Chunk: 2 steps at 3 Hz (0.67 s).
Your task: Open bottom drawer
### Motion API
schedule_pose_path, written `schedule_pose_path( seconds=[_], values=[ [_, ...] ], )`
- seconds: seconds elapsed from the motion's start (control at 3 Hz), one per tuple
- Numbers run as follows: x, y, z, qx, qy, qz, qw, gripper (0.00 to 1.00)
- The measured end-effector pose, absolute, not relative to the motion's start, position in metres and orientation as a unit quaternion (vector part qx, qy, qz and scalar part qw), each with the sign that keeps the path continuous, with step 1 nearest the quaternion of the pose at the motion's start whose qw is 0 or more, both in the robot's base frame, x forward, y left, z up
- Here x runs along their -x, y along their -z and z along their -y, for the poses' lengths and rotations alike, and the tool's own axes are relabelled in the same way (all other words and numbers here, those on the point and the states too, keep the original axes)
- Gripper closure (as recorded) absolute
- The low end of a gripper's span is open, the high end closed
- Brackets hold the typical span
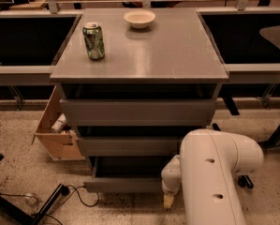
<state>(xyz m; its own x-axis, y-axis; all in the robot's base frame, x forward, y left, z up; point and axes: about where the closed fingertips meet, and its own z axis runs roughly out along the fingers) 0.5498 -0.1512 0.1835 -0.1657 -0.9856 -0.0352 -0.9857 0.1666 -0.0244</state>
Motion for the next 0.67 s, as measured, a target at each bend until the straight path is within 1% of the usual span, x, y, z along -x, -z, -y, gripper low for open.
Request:
schedule_pose_path(
  seconds=[0.67],
  values=[
    [-0.471, -0.193, 0.161, 0.601, -0.025, -0.797, -0.051, 0.74]
  ],
)
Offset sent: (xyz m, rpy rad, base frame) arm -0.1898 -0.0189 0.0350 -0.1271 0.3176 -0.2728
